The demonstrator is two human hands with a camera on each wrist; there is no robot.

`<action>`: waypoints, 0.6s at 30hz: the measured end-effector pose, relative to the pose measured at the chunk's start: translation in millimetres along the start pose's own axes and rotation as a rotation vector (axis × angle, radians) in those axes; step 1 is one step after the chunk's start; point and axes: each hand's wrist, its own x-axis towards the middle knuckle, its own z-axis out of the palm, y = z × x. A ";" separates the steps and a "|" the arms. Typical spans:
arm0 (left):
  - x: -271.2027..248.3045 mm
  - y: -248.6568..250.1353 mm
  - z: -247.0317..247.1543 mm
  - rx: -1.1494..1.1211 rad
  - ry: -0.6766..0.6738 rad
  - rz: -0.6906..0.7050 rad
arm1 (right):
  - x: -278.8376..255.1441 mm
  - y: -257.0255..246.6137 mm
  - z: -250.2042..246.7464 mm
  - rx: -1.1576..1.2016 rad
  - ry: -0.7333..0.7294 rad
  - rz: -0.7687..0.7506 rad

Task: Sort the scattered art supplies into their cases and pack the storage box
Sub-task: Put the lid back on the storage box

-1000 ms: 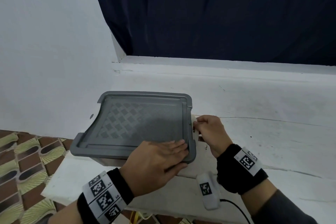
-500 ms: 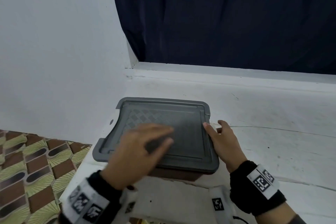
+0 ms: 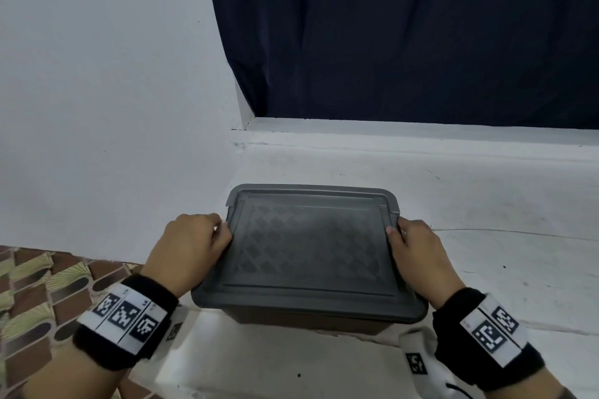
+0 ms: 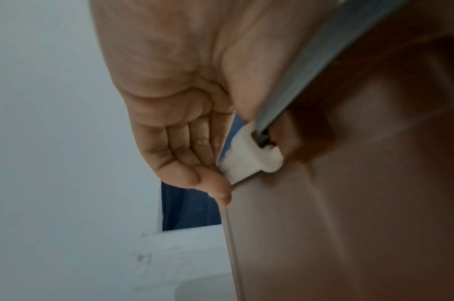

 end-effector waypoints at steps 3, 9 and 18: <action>-3.8 -10.4 5.2 -0.162 0.000 -0.041 | -0.5 -1.4 0.7 0.004 0.001 0.007; -15.4 -7.2 6.9 -0.342 0.089 0.010 | -2.1 2.5 3.6 0.083 -0.030 0.074; -19.8 -9.9 12.8 -0.881 -0.027 -0.273 | -22.6 -4.6 -4.6 0.700 -0.004 0.270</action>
